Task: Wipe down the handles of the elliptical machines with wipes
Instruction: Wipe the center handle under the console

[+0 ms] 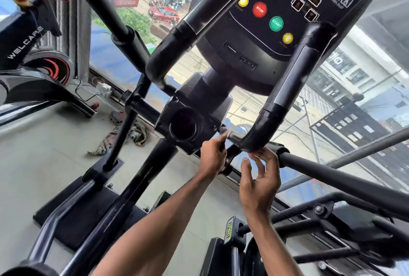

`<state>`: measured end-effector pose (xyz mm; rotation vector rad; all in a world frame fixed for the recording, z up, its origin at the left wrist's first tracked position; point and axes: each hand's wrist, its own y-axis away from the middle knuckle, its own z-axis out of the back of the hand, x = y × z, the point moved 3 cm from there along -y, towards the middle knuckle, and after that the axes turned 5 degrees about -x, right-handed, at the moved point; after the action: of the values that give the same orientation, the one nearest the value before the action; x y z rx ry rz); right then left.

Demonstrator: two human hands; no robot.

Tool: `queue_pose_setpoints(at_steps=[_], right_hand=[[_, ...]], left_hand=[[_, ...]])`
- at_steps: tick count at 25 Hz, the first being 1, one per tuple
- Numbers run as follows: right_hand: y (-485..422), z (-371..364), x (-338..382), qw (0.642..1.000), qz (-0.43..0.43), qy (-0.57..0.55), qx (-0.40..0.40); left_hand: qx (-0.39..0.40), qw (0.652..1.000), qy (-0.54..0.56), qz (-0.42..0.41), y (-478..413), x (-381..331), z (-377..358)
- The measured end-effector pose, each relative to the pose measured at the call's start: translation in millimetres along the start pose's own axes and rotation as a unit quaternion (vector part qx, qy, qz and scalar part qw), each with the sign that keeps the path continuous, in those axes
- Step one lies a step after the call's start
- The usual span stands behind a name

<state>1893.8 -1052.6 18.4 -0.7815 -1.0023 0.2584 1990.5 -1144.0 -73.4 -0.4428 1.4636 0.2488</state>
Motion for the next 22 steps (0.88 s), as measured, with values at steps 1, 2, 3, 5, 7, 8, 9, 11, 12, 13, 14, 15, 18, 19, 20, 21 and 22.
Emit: queue_pose_setpoints(at_steps=[1,2,3,5,7,8,9,11,12,13,14,15,18,19,20,21,22], right_hand=[[-0.7,0.2,-1.1,1.000,0.004,-0.002,0.004],[-0.9,1.0,-2.5,1.000,0.006,-0.003,0.007],[-0.8,2.1,-4.6,1.000,0.007,-0.006,0.009],[-0.2,3.7,-6.4,1.000,0.005,-0.012,0.012],[-1.2,1.3,-6.2,1.000,0.003,-0.020,0.014],[-1.6,0.3,-5.4,1.000,0.000,-0.024,0.015],[-1.8,-0.2,-4.5,0.999,-0.003,-0.028,0.017],[-3.0,0.7,-3.5,0.999,0.000,-0.034,0.018],[-3.7,1.4,-3.5,0.999,0.002,-0.034,0.019],[-4.5,2.1,-3.7,0.999,0.003,-0.034,0.022],[-5.0,2.7,-4.5,0.999,0.003,-0.032,0.023],[-5.5,3.2,-5.0,0.999,0.002,-0.031,0.025],[-5.8,3.5,-5.0,0.999,0.003,-0.029,0.025],[-5.0,3.3,-4.3,0.999,0.004,-0.031,0.025],[-3.8,2.9,-3.7,0.999,0.004,-0.034,0.025],[-2.8,2.6,-3.6,0.999,0.002,-0.036,0.025],[-2.5,2.7,-3.8,0.999,-0.002,-0.037,0.025]], left_hand=[[-0.007,1.000,-0.009,0.009,-3.1,1.5,-1.7],[-0.026,1.000,0.004,0.003,-1.6,0.1,-0.7],[-0.050,0.998,0.036,-0.018,3.0,-3.0,2.4],[-0.085,0.989,0.101,-0.073,18.3,-9.9,7.2],[-0.102,0.985,0.105,-0.095,22.2,-10.7,5.7],[-0.098,0.987,0.085,-0.092,17.8,-6.4,1.6],[-0.089,0.991,0.059,-0.084,11.2,-0.7,-3.8],[-0.086,0.992,-0.011,-0.087,-1.6,5.4,-10.3],[-0.091,0.989,-0.041,-0.108,-5.3,5.4,-12.0],[-0.093,0.986,-0.064,-0.122,-8.2,5.6,-13.3],[-0.094,0.985,-0.073,-0.122,-9.4,5.7,-13.0],[-0.091,0.987,-0.068,-0.109,-8.8,5.3,-11.2],[-0.082,0.994,0.039,-0.057,4.8,-9.1,6.4],[-0.084,0.989,0.104,-0.064,14.4,-19.6,15.5],[-0.081,0.979,0.165,-0.084,25.0,-31.8,25.3],[-0.074,0.969,0.210,-0.108,34.4,-44.0,34.2],[-0.064,0.961,0.238,-0.126,41.2,-52.1,39.6]])
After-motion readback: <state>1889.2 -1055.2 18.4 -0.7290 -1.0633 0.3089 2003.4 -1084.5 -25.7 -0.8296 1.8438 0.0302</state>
